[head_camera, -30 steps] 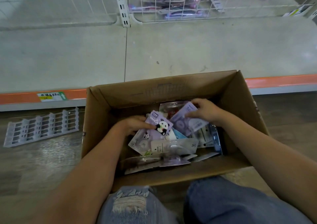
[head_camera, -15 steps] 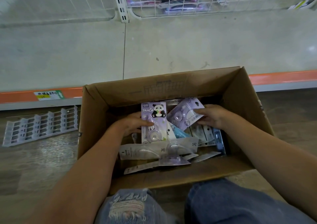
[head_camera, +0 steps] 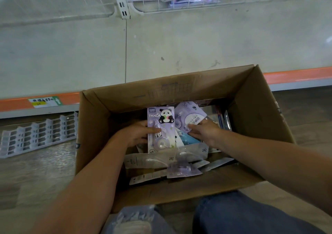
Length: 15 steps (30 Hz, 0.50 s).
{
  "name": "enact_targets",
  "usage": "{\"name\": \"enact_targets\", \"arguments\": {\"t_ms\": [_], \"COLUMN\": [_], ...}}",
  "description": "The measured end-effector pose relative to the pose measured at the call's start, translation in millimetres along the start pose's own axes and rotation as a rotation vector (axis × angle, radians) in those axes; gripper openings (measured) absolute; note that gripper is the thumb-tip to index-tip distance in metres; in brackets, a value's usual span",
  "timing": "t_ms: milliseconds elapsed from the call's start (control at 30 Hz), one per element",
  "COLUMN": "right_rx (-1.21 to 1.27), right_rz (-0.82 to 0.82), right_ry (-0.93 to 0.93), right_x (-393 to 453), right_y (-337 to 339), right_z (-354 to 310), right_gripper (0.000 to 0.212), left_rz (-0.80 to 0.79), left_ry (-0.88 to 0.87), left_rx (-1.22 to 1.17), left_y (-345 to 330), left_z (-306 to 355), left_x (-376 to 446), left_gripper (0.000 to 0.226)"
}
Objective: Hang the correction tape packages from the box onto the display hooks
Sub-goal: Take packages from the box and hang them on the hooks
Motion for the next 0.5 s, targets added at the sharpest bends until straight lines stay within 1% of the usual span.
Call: {"name": "enact_targets", "arguments": {"t_ms": [133, 200, 267, 333, 433, 500], "right_rx": [-0.016, -0.086, -0.166, -0.274, -0.446, -0.478], "right_rz": [0.197, 0.281, 0.310, 0.315, 0.312, 0.275], "right_ry": [-0.034, -0.058, -0.080, -0.090, -0.111, -0.131], "right_x": [-11, -24, -41, -61, -93, -115], "right_y": [17, 27, 32, 33, 30, 22], "right_z": [8, 5, -3, -19, -46, -63], "right_gripper": [0.021, 0.017, 0.014, 0.019, 0.030, 0.033], "left_rz": [0.015, 0.058, 0.091, 0.113, 0.105, 0.075], "left_ry": [0.101, 0.143, 0.175, 0.202, 0.221, 0.224], "left_rx": [-0.063, -0.117, -0.210, -0.270, -0.265, -0.250], "left_y": [-1, -3, -9, -18, -35, -51], "left_z": [-13, -16, -14, -6, 14, 29], "left_x": [-10, -21, -35, -54, -86, -110], "left_gripper": [0.017, 0.021, 0.018, 0.010, 0.003, 0.004]}}
Point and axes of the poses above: each hand's wrist, its own x-axis towards the middle knuckle, its own y-axis out of the back of the hand, z = x × y, the point moved 6 cm from there along x, towards the middle knuckle, and after that the axes turned 10 degrees about -z, right-handed, at the moved point
